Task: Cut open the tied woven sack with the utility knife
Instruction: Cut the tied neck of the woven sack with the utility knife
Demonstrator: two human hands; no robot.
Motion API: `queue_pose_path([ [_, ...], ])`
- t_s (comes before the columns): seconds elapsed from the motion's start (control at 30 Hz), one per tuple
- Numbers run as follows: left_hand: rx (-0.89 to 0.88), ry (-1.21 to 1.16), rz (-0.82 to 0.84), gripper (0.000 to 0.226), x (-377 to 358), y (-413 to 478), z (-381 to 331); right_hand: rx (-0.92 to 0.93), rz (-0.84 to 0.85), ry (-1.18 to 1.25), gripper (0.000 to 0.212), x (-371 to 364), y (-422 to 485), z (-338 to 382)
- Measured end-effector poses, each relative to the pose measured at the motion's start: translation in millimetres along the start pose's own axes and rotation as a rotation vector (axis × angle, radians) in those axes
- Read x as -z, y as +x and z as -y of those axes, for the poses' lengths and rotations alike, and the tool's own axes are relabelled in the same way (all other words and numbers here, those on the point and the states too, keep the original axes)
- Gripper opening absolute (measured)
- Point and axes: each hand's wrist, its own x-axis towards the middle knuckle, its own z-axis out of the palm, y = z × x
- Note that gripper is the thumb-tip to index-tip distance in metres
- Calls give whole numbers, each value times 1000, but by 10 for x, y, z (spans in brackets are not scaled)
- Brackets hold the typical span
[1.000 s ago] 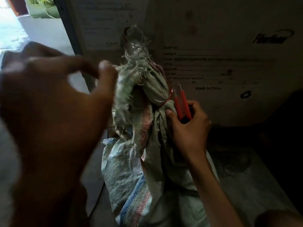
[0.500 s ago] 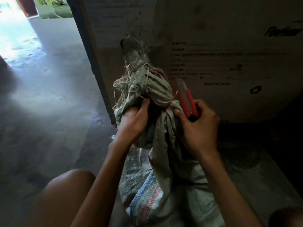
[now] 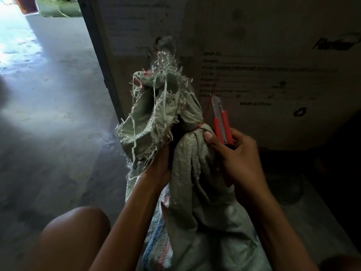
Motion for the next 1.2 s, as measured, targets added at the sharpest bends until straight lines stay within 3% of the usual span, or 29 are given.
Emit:
queue_pose_path([
  [0.17,-120,-68,102,31,14,98,38,-95,-88,70,26,-138,-46,-52],
  [0.27,-85,-74,141,57,-6,55,-40,-126,-34,102,17,-189,-96,-12],
  [0.33,-74,-152,157,61,-5,51,-101,-110,-24,112,11,-194,-136,33],
  [0.63,-58,-284,128,39,61,62,-121,291,-266,-312,7,54,-217,257],
  [0.7,-81,-282,96,37,87,80,-194,385,-279,-439,15,183,-212,339],
  [0.9,-75,-300,87,40,78,74,-146,512,-94,-604,38,301,-267,390],
  [1.07,-42,-315,181,51,6,-35,-101,405,109,-739,47,210,-314,419],
  [1.2,-82,-248,179,39,1,-46,-93,383,137,-851,49,211,-322,399],
])
